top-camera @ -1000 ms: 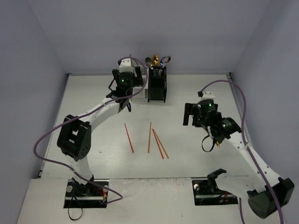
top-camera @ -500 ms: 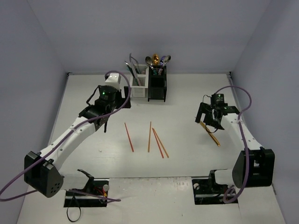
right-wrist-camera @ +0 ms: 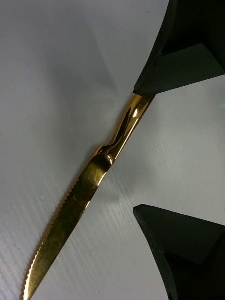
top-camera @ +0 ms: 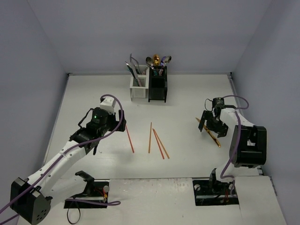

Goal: Sort the eating utensils into containers

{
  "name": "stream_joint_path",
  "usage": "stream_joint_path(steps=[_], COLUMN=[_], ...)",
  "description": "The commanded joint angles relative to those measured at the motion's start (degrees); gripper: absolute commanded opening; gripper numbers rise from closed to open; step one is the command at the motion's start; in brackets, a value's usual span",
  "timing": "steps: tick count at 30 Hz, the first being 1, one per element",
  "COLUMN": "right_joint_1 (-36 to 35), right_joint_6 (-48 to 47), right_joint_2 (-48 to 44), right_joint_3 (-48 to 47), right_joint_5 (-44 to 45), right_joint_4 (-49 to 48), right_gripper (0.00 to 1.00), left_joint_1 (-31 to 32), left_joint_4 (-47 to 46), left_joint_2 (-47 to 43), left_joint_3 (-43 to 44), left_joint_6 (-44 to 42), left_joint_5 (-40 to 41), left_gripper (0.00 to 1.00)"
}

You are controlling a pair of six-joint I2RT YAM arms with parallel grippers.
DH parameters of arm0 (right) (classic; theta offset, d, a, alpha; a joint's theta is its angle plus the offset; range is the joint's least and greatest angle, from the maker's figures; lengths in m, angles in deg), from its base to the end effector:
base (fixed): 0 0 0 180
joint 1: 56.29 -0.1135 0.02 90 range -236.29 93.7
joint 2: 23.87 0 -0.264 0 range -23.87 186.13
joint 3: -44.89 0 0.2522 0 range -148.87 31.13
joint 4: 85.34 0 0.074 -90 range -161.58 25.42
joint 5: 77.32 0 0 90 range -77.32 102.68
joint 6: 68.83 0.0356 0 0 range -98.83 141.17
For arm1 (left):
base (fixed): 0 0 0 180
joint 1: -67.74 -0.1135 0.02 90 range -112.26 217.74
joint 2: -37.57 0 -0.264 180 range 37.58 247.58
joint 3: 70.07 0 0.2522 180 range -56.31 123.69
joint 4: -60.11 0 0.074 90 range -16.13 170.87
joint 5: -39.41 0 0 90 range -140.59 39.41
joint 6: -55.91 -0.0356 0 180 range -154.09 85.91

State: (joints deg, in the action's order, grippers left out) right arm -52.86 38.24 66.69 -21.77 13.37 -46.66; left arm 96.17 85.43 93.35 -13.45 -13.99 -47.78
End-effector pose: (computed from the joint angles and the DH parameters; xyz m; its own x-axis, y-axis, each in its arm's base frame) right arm 0.3031 -0.0186 0.1780 -0.8278 0.3437 -0.4434 0.3226 0.9383 0.1250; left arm 0.1973 -0.1048 0.2901 -0.4921 -0.1239 -0.8617 0.2845 0.9126 -0.2937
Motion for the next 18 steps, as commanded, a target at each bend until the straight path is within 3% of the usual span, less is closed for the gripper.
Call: stream_joint_path(steps=[1, 5, 9, 13, 14, 18], right_joint_1=[0.08, 0.08, 0.0, -0.44, -0.59, -2.23], right_joint_6=[-0.64, -0.72, -0.64, -0.57, -0.55, 0.29], right_joint_2=[2.76, 5.09, 7.13, 8.17, 8.37, 9.92], right_joint_3=[-1.47, -1.48, -0.07, 0.18, 0.17, -0.55], right_joint_5=[1.86, 2.29, 1.98, 0.57, 0.26, -0.16], right_joint_4=[-1.22, -1.94, -3.11, -4.41, -4.44, -5.25], right_gripper=[1.0, 0.99, 0.91, 0.64, 0.62, 0.28], left_joint_1=[-0.21, -0.22, -0.28, -0.3, -0.3, -0.35], left_joint_4=[-5.55, -5.94, -5.94, -6.1, -6.11, -6.07], left_joint_2=[-1.87, -1.61, -1.37, -1.05, -1.02, -0.8], left_joint_3=[-0.85, -0.66, -0.59, -0.76, -0.69, -0.72], left_joint_6=[-1.56, -2.02, -2.17, -2.0, -1.99, -1.99], left_joint_5=[0.44, 0.89, 1.35, 1.42, 1.41, 1.95], left_gripper=[0.8, 0.8, 0.8, 0.8, 0.8, 0.8])
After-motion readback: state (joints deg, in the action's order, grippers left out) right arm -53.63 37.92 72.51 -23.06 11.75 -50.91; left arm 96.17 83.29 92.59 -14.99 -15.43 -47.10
